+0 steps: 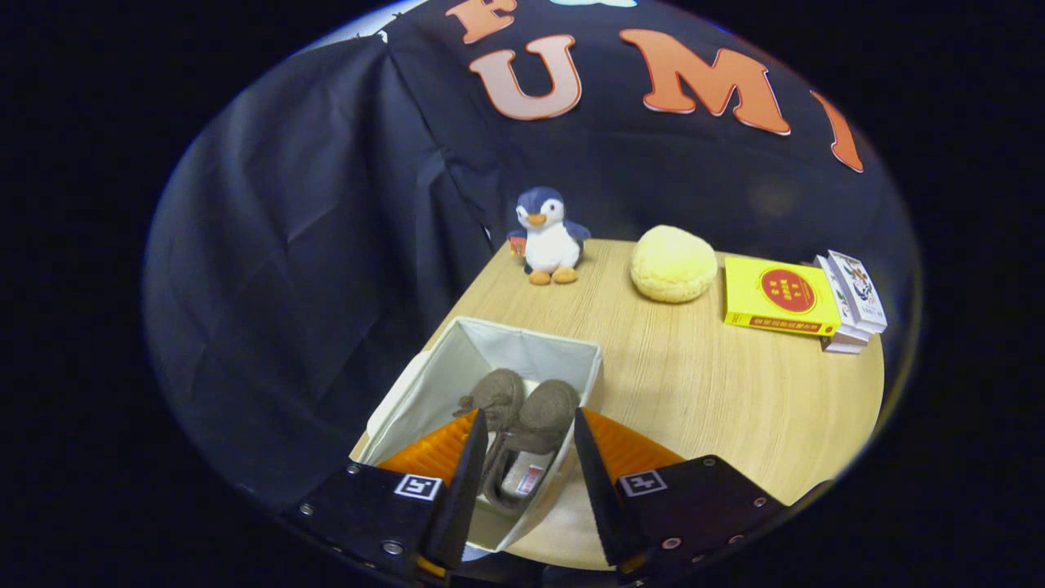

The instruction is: Open the storage box then place both shoes into the box .Put the left shoe in first, then the right shoe, with the right side of both shoes facing outward in a uniform manner.

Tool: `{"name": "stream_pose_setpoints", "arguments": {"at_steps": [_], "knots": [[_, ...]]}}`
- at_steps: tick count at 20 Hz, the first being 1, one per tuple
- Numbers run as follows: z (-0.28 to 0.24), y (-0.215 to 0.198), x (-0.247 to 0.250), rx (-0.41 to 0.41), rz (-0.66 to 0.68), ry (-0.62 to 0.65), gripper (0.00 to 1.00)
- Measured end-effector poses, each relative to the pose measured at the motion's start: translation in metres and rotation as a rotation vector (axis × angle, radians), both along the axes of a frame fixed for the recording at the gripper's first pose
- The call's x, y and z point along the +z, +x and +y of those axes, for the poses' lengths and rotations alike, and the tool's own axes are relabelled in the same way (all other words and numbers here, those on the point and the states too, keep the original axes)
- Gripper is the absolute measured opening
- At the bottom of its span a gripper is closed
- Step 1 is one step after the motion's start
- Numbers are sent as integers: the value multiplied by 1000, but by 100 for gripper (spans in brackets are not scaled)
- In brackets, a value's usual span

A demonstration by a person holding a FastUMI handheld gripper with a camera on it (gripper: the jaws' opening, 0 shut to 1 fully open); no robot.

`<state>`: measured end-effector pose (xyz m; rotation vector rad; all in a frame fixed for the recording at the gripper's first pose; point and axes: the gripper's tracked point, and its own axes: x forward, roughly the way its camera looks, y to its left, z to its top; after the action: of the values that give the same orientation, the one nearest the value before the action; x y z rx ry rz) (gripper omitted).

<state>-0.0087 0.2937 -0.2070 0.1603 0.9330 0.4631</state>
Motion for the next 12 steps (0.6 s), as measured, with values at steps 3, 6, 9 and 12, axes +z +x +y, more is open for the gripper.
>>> {"name": "stream_pose_setpoints", "arguments": {"at_steps": [3,6,9,12], "knots": [[-39,15,29,-29,-117,4,80],[-78,23,59,-54,-225,-3,92],[-116,33,93,-108,-332,17,98],[-160,42,123,-170,-447,4,98]]}}
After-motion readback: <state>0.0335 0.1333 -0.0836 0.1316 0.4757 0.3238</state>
